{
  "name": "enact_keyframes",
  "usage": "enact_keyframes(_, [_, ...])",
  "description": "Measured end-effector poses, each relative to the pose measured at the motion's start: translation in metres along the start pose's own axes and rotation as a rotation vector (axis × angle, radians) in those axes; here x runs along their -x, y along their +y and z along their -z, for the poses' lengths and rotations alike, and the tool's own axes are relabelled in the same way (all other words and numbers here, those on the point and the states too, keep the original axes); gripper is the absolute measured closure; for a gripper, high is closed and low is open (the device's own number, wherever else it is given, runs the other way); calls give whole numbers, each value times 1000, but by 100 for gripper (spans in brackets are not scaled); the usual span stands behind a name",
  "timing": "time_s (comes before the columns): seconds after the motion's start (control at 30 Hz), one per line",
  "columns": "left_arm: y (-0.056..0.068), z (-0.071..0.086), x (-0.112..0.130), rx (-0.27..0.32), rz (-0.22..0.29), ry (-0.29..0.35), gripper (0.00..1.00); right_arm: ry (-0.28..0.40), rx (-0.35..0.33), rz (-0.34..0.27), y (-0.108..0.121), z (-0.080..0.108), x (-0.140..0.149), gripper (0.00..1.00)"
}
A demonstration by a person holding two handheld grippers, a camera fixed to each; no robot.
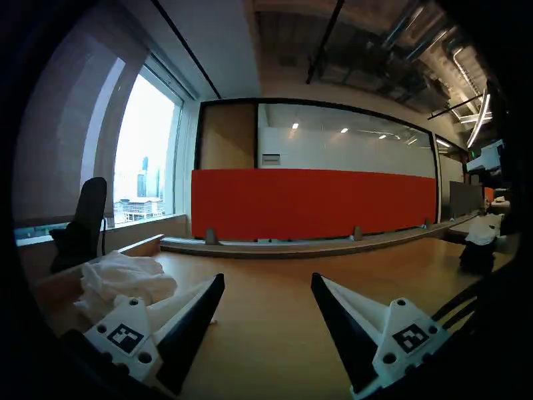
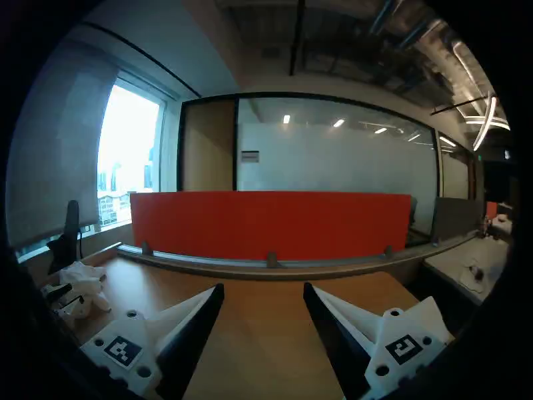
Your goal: Fold towel
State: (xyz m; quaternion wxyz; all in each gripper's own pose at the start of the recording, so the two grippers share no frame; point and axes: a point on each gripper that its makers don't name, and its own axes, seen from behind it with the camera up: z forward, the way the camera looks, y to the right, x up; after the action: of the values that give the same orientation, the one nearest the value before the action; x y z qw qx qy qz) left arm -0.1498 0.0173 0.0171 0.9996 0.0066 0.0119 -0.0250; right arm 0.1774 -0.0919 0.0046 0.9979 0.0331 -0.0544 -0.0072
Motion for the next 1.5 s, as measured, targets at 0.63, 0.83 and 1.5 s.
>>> enact_keyframes(0.63, [-6, -1, 42, -14, 7, -12, 3, -3, 14, 6, -3, -7, 16, 8])
enact_keyframes(0.83, [-4, -1, 44, -16, -13, -16, 3, -4, 17, 7, 0, -5, 16, 8])
enact_keyframes(1.5, [-5, -3, 47, -19, -18, -15, 3, 41, 62, 13, 28, -5, 18, 8])
